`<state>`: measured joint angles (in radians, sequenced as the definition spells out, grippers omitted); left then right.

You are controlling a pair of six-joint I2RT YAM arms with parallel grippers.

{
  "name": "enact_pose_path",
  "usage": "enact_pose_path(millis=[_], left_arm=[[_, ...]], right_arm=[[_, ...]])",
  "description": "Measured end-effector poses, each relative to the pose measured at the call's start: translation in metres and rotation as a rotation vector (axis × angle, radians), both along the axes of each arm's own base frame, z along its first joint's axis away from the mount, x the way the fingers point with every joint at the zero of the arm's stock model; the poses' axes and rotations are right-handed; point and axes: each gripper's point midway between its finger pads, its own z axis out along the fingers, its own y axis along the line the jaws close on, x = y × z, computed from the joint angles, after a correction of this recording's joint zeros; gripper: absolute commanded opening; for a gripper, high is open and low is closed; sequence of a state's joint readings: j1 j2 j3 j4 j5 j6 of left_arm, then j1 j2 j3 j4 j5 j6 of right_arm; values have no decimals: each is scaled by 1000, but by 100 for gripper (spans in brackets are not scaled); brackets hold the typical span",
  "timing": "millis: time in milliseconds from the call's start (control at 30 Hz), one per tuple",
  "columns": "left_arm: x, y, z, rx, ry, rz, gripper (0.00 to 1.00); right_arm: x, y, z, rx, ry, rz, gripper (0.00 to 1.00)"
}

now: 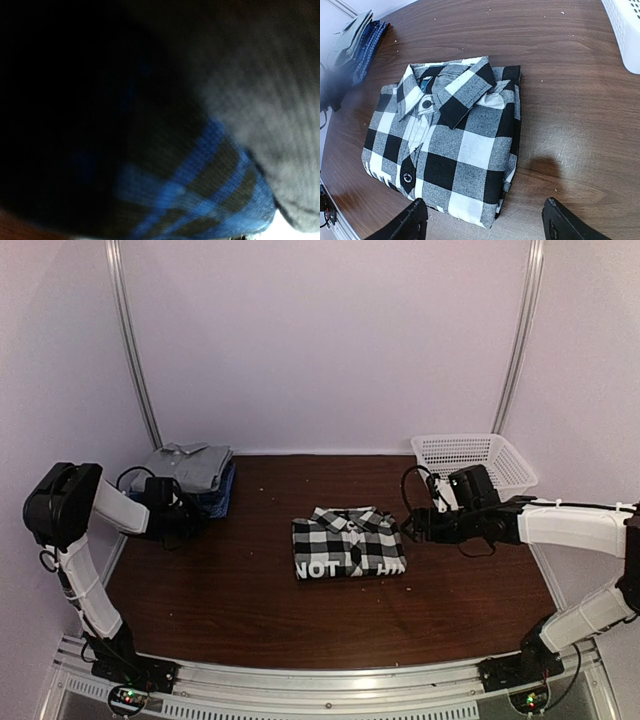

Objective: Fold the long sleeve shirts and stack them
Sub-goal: Move the square-folded shirt to the center of the board.

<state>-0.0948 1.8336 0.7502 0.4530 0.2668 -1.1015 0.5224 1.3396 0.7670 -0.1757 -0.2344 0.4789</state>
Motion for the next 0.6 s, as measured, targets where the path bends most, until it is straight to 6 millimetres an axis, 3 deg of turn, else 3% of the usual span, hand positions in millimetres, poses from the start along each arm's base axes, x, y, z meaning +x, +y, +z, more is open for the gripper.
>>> enact_pose_path(millis=[133,333,600], left_arm=[[-4,0,4,0,-6,-1,0],[-31,-1,26,-11,-34,15,0],[-80,-45,40,-42,-26,-31,0]], right_arm=[[0,0,0,0,0,0,81],[2,2,-5,2,8,7,81],[2,7,-11,10,21,22,81]])
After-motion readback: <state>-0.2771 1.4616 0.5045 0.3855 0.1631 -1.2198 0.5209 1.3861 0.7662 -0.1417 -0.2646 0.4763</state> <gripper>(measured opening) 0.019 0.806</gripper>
